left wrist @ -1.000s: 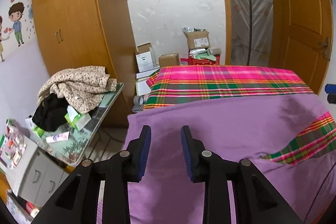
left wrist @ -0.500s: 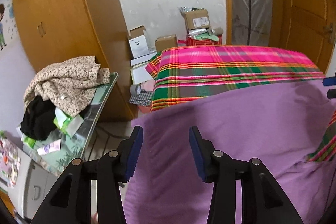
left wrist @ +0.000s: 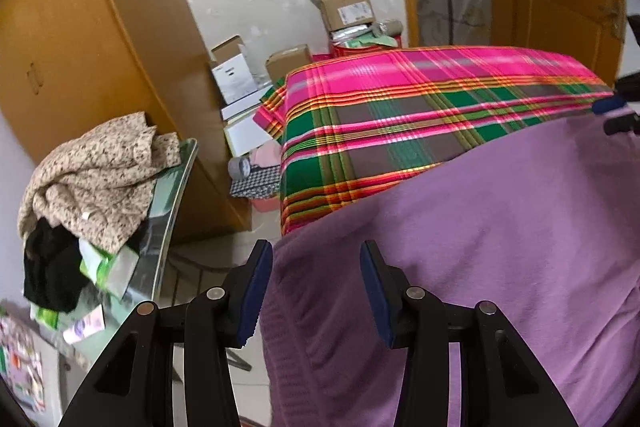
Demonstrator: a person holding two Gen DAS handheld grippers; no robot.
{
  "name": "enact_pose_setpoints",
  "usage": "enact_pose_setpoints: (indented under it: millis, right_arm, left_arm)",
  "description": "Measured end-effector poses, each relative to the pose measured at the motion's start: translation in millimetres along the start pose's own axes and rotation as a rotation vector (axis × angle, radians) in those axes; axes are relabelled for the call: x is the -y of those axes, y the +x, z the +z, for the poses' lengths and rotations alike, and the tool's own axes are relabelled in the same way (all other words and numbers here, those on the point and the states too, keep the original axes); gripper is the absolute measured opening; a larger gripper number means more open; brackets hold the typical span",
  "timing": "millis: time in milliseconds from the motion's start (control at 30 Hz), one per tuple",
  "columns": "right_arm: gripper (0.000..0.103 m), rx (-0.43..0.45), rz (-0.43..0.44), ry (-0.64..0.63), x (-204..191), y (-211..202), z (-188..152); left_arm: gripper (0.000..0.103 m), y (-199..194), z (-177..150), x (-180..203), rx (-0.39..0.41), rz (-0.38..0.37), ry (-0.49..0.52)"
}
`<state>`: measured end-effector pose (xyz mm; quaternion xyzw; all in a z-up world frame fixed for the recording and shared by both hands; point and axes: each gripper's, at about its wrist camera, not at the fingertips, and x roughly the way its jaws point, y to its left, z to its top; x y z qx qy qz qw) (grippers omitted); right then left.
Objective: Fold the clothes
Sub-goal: 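Close the left gripper on the sweatshirt edge while the right gripper closes on the body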
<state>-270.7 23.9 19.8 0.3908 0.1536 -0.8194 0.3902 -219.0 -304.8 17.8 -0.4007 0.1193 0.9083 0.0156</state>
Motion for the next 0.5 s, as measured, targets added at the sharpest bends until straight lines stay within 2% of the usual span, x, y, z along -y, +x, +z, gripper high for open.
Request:
enact_pose_setpoints:
  millis: [167,500]
  right_arm:
    - [0.033,-0.014,0.023,0.016,17,18,5]
    - [0.033,-0.05,0.054,0.012,38,46,5]
  left_arm:
    - [0.047,16,3,-3,-0.019,-0.056,0.02]
    - [0.047,38,9,1,-0.04,-0.059,0.079]
